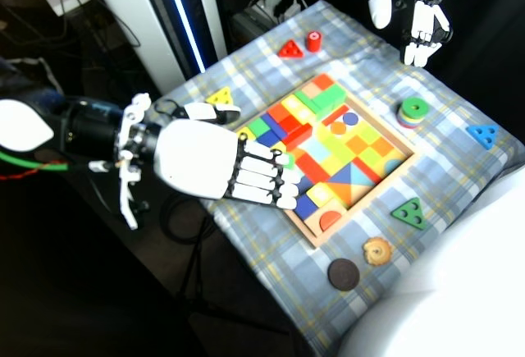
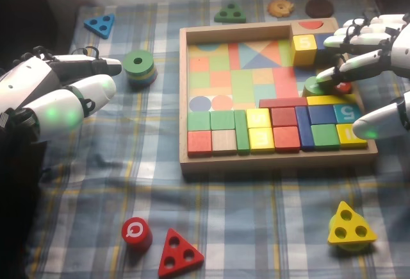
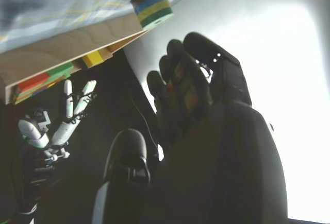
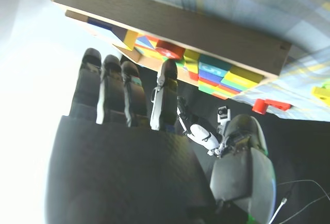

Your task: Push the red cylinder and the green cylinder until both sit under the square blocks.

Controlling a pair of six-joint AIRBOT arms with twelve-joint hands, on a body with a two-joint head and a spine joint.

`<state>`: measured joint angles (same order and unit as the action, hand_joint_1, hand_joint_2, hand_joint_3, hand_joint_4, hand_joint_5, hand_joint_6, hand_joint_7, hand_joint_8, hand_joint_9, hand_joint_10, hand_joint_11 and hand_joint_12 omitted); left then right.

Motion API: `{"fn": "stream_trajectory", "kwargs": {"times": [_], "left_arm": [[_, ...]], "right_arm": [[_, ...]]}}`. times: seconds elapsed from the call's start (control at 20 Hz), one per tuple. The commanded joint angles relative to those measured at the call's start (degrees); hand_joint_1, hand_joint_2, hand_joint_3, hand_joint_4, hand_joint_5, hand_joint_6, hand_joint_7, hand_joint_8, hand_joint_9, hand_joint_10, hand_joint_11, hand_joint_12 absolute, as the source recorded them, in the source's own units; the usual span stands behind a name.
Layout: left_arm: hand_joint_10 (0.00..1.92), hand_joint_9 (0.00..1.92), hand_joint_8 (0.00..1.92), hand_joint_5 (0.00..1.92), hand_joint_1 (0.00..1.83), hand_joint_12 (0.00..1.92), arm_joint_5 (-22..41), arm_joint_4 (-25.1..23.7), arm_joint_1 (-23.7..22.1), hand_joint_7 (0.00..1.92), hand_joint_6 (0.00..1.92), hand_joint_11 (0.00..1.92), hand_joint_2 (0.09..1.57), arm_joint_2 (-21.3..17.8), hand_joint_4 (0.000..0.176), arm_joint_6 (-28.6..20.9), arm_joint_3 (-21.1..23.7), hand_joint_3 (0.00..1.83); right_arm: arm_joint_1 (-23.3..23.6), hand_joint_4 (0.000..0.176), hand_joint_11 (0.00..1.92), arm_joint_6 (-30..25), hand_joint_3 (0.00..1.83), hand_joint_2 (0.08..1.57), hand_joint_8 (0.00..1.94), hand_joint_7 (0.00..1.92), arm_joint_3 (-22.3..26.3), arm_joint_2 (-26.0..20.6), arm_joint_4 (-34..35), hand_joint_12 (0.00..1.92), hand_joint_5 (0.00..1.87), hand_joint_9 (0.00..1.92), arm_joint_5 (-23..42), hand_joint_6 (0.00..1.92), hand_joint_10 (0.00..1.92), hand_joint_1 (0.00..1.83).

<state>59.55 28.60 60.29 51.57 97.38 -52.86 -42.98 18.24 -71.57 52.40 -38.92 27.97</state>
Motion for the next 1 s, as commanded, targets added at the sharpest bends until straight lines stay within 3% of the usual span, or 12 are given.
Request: {"fn": "stream_trajectory", "kwargs": {"times": [0.0,0.05,0.2,0.3,0.35,0.4,0.6,0.65,0.7,0.75,0.85,0.95], "left_arm": [[0.01,0.52,0.0,0.6,0.0,1.36,6.38,-1.03,-0.24,0.53,0.0,0.0,1.57,-0.14,0.0,-0.54,-0.27,0.01],[0.0,0.51,0.0,0.6,0.0,1.33,6.38,-1.03,-0.23,0.53,0.0,0.0,1.57,-0.15,0.0,-0.54,-0.26,0.01],[0.01,0.52,0.0,0.61,0.04,1.37,6.39,-0.98,-0.05,0.54,0.0,0.0,1.57,-0.15,0.0,-0.54,-0.25,0.01],[0.01,0.53,0.0,0.61,0.05,1.42,6.39,-0.97,-0.02,0.54,0.0,0.0,1.57,-0.15,0.0,-0.54,-0.25,0.02],[0.0,0.52,0.0,0.61,0.01,1.38,6.4,-0.97,-0.02,0.54,0.0,0.0,1.57,-0.15,0.0,-0.54,-0.25,0.01],[0.0,0.51,0.0,0.6,0.0,1.35,6.47,-0.93,-0.02,0.53,0.0,0.0,1.57,-0.17,0.0,-0.54,-0.23,0.01],[0.0,0.48,0.0,0.58,0.0,1.26,7.6,-0.82,0.37,0.51,0.0,0.0,1.55,-0.46,0.0,-0.54,0.13,0.0],[0.0,0.48,0.0,0.58,0.0,1.25,8.24,-0.82,0.45,0.52,0.0,0.0,1.55,-0.64,0.0,-0.54,0.33,0.0],[0.0,0.48,0.0,0.57,0.0,1.23,8.62,-0.82,0.5,0.51,0.0,0.0,1.55,-0.8,0.0,-0.54,0.49,0.0],[0.02,0.52,0.01,0.59,0.03,1.27,8.63,-0.82,0.45,0.53,0.0,0.0,1.57,-0.86,0.0,-0.55,0.44,0.03],[0.03,0.57,0.01,0.58,0.05,1.29,8.72,-1.07,-0.07,0.56,0.0,0.0,1.57,-0.7,0.0,-0.55,0.01,0.05],[0.02,0.55,0.0,0.56,0.05,1.31,10.6,-1.54,-0.08,0.54,0.0,0.0,1.57,-0.96,0.0,-0.54,0.84,0.05]], "right_arm": [[0.78,0.167,0.0,0.22,0.0,0.95,0.01,0.04,0.17,-0.49,2.4,0.0,0.39,0.0,4.73,0.01,0.0,0.0],[0.85,0.166,0.0,0.22,0.0,0.94,0.0,0.04,0.31,-0.73,2.89,0.0,0.39,0.0,5.33,0.0,0.0,0.0],[1.55,0.125,0.0,1.09,0.01,0.98,0.01,0.06,0.47,-1.21,3.93,0.0,0.39,0.0,5.93,0.0,0.0,0.0],[1.71,0.148,0.0,3.73,0.01,0.99,0.0,0.04,0.98,-2.02,6.87,0.0,0.38,0.0,6.92,0.0,0.0,0.0],[1.71,0.121,0.0,5.55,0.01,0.99,0.0,0.04,1.42,-2.5,8.96,0.0,0.39,0.0,7.69,0.01,0.0,0.0],[1.71,0.143,0.0,7.36,0.01,0.98,0.0,0.01,1.88,-3.0,11.11,0.0,0.4,0.0,8.5,0.01,0.0,0.0],[1.25,0.079,0.0,10.04,0.03,1.05,0.0,0.02,3.1,-3.78,18.42,0.0,0.33,0.0,13.71,0.0,0.0,0.0],[0.11,0.108,0.0,12.79,0.03,1.07,0.0,0.01,4.05,-4.23,21.97,0.0,0.3,0.0,15.33,0.0,0.0,0.0],[-1.51,0.116,0.0,17.12,0.03,1.09,0.0,0.01,5.55,-5.06,26.33,0.0,0.29,0.0,16.98,0.0,0.0,0.0],[-3.26,0.077,0.0,21.01,0.02,1.15,0.0,0.03,7.15,-5.79,29.45,0.0,0.29,0.0,19.06,0.0,0.0,0.0],[-8.38,0.08,0.0,29.35,0.0,1.13,0.01,0.04,11.92,-7.67,37.99,0.0,0.28,0.0,27.12,0.0,0.0,0.0],[-15.01,0.054,0.0,37.57,0.01,1.15,0.01,0.05,16.35,-8.98,47.57,0.0,0.29,0.0,39.39,0.0,0.0,0.0]]}}
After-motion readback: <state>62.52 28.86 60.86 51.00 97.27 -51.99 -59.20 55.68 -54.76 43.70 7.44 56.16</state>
